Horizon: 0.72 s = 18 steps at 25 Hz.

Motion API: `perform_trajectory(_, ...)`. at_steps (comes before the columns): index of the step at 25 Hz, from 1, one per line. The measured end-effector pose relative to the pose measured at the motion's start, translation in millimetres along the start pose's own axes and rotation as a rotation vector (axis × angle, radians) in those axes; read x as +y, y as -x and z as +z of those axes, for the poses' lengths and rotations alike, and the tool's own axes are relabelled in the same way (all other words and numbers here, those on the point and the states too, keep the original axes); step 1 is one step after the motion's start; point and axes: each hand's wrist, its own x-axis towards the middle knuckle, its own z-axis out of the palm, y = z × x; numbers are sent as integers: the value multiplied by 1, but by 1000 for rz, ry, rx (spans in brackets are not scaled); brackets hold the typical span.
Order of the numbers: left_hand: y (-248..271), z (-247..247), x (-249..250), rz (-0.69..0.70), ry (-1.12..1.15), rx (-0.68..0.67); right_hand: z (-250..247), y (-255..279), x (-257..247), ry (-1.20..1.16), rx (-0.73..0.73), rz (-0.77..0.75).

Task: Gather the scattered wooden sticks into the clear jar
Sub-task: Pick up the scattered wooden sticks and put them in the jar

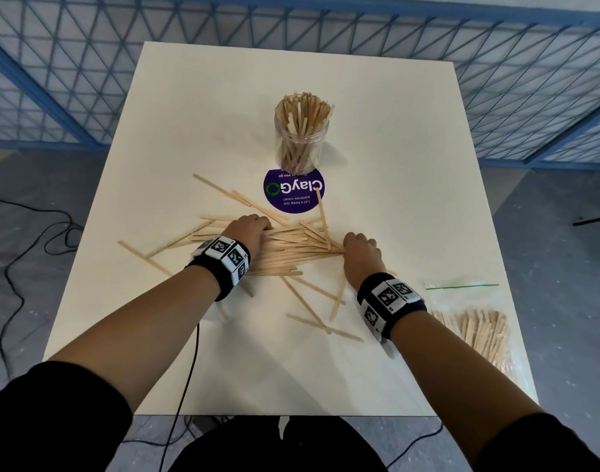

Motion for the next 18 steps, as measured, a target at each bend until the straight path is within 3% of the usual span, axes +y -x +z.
perform_trajectory(11,5,-13,19,-42,-84,-11,-11,-3,1,112,20,-80)
perform_trajectory(18,9,-9,14,-35,176,112,-19,17,3,-102,0,-57)
